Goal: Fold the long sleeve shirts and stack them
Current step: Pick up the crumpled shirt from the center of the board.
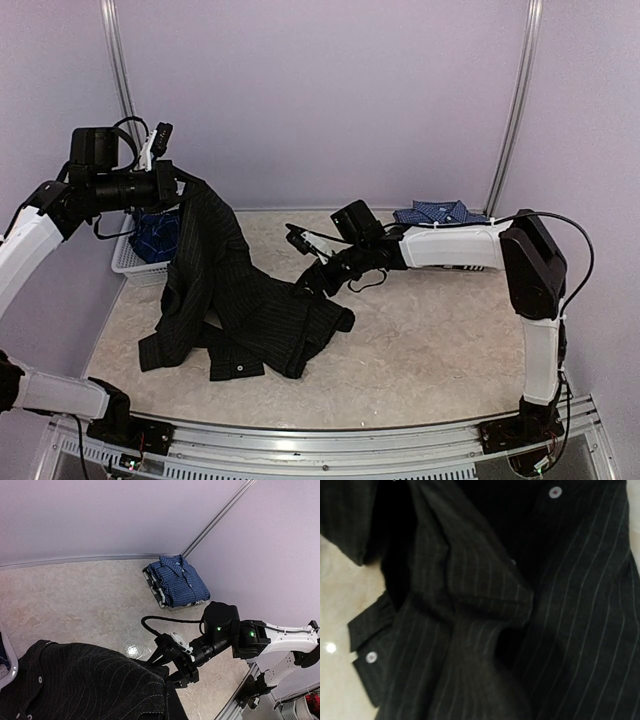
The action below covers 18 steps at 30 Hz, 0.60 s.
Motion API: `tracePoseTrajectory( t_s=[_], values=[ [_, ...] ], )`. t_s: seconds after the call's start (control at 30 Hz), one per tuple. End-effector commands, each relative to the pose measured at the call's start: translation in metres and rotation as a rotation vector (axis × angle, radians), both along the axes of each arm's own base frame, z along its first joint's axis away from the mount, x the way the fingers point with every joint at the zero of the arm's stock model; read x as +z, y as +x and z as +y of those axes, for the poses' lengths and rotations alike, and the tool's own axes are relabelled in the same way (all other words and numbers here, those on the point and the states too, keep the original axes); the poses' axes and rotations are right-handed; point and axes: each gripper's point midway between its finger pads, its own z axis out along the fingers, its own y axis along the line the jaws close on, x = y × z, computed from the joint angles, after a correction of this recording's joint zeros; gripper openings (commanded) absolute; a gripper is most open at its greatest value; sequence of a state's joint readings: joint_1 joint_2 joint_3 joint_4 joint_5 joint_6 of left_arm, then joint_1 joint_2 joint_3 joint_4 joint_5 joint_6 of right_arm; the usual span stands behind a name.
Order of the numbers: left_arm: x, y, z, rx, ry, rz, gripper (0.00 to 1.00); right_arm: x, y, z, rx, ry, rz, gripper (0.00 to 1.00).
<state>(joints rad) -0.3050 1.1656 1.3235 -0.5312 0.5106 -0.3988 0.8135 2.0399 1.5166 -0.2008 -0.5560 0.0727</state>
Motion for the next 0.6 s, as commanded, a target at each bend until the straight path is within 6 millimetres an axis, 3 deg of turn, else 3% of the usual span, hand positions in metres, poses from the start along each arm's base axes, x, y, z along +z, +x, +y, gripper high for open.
tracePoseTrajectory(
  t_s=[0.0,0.33,0.57],
  values=[
    [0.007,-0.002,-0.001,-0.009,0.007,-0.053,0.0,-0.019,0.001,0.008,0.038,-0.041,0.019,0.55],
    [0.006,0.0,-0.002,-0.013,0.012,-0.053,0.0,-0.054,-0.006,0.006,0.069,-0.102,0.082,0.51],
    [0.003,0.0,-0.002,-0.015,0.015,-0.05,0.0,-0.067,-0.011,0.007,0.09,-0.108,0.122,0.46]
  ],
)
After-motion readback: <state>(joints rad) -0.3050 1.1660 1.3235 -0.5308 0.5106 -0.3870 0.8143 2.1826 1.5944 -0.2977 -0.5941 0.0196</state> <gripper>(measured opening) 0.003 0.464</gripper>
